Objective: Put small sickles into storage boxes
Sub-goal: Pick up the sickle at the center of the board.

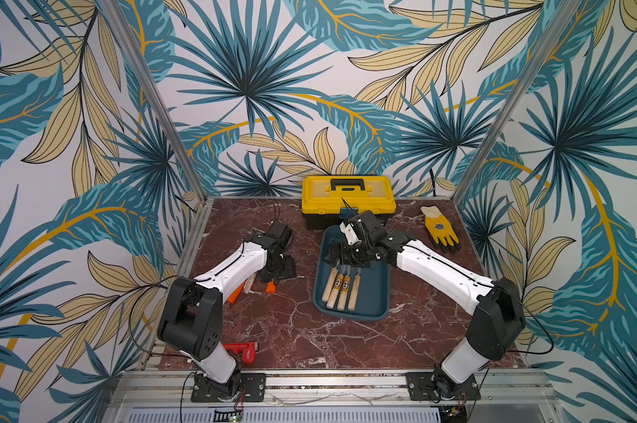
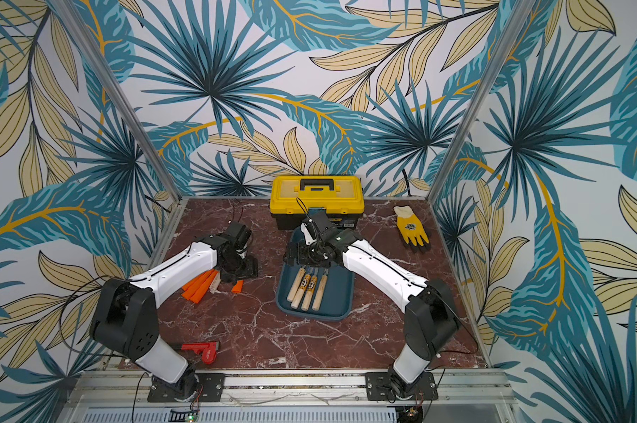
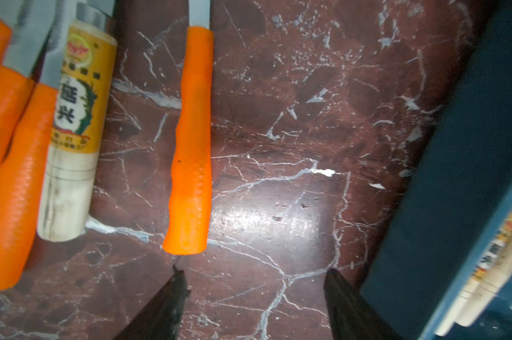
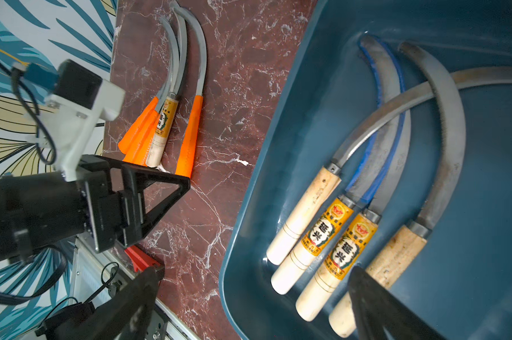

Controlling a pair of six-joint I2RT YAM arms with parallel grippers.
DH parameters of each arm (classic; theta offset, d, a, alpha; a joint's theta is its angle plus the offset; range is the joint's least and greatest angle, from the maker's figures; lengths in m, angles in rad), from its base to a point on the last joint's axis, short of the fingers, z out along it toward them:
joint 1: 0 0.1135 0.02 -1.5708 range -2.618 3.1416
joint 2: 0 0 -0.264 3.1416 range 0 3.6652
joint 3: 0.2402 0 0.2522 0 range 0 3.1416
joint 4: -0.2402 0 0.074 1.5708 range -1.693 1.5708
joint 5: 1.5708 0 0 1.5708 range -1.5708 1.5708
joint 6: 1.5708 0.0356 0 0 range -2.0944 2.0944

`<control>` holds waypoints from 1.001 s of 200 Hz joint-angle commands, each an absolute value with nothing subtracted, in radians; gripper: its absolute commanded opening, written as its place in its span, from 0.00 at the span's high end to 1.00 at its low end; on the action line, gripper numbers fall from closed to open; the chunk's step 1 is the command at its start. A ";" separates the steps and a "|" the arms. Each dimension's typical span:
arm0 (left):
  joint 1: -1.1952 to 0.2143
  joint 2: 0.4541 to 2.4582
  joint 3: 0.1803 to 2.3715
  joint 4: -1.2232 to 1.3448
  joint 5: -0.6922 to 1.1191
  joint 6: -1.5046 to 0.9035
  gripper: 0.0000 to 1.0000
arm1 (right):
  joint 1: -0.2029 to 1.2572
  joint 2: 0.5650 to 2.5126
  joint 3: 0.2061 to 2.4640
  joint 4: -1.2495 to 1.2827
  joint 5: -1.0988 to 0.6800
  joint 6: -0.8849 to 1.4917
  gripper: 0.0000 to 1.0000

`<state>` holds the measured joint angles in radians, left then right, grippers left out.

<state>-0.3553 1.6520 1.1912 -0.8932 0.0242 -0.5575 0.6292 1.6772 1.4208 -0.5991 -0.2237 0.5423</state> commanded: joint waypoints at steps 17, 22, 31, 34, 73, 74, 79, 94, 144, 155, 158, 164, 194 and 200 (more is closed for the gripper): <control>-0.313 1.728 1.210 -0.881 0.007 -0.535 0.38 | 0.635 1.721 1.453 -0.609 -0.261 0.517 0.00; -0.309 1.736 1.213 -0.881 0.003 -0.533 0.38 | 0.635 1.726 1.454 -0.610 -0.263 0.517 0.00; -0.304 1.750 1.217 -0.881 -0.001 -0.531 0.38 | 0.634 1.734 1.457 -0.612 -0.267 0.515 0.00; -0.302 1.753 1.219 -0.880 -0.003 -0.530 0.38 | 0.634 1.736 1.459 -0.612 -0.268 0.515 0.00; -0.278 1.792 1.230 -0.870 -0.010 -0.519 0.38 | 0.635 1.765 1.482 -0.623 -0.273 0.500 0.00; -0.278 1.793 1.230 -0.870 -0.010 -0.518 0.38 | 0.635 1.766 1.483 -0.625 -0.273 0.499 0.00; -0.277 1.801 1.233 -0.870 -0.012 -0.516 0.38 | 0.634 1.770 1.488 -0.628 -0.271 0.495 0.01; -0.269 1.823 1.241 -0.868 -0.011 -0.511 0.37 | 0.633 1.782 1.503 -0.636 -0.270 0.488 0.00; -0.264 1.891 1.264 -0.854 -0.002 -0.501 0.46 | 0.633 1.808 1.543 -0.669 -0.258 0.459 0.00; -0.264 1.904 1.268 -0.853 0.001 -0.500 0.51 | 0.633 1.810 1.548 -0.673 -0.250 0.453 0.00; -0.264 1.907 1.269 -0.853 0.003 -0.500 0.53 | 0.633 1.810 1.549 -0.673 -0.248 0.451 0.01; -0.265 1.912 1.270 -0.852 0.005 -0.501 0.55 | 0.632 1.812 1.551 -0.676 -0.246 0.448 0.00; -0.265 1.916 1.273 -0.851 0.014 -0.497 0.73 | 0.633 1.814 1.558 -0.679 -0.236 0.442 0.00; -0.265 1.916 1.275 -0.852 0.018 -0.496 0.77 | 0.633 1.815 1.559 -0.679 -0.234 0.442 0.00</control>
